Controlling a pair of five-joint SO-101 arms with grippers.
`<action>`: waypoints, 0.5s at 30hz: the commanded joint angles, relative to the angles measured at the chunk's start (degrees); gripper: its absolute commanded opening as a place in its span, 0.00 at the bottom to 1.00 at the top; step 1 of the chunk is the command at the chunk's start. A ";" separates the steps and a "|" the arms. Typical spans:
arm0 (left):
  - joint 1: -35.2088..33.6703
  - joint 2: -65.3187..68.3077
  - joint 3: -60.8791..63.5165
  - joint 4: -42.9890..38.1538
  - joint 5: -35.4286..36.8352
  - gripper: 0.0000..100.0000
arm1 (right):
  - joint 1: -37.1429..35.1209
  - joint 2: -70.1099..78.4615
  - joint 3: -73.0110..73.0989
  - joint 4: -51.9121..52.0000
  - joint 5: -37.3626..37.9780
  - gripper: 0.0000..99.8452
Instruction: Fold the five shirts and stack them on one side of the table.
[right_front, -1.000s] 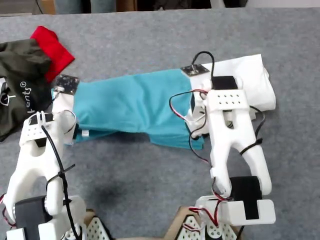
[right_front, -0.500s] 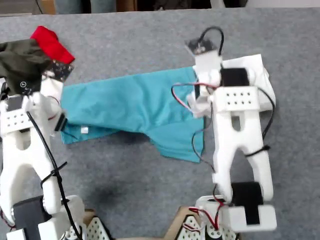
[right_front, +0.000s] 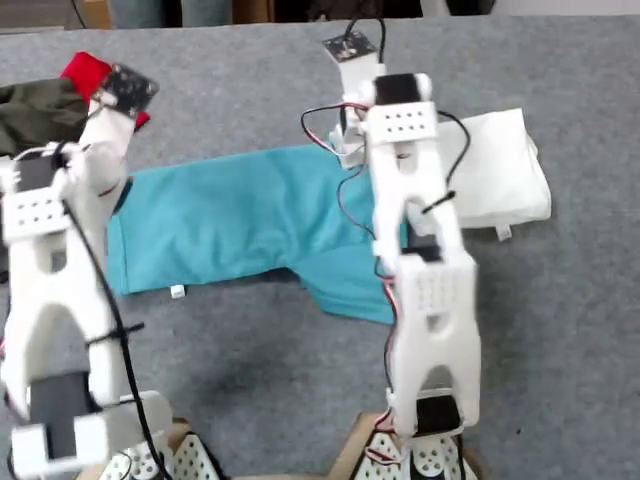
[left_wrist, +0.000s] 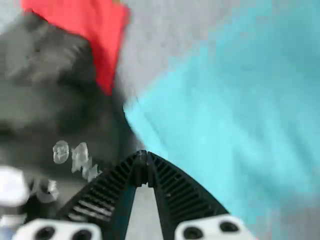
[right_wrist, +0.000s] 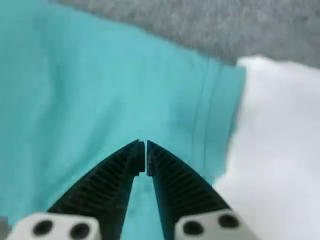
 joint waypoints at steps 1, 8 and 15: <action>0.66 14.33 -3.91 -13.19 14.07 0.03 | -0.62 13.41 -22.90 0.70 -0.44 0.01; -1.01 40.79 -28.00 -2.81 16.62 0.03 | 1.23 26.51 -33.98 1.32 -0.18 0.01; -3.82 47.82 -41.80 4.84 16.62 0.03 | 2.02 20.09 -34.86 4.66 -0.09 0.01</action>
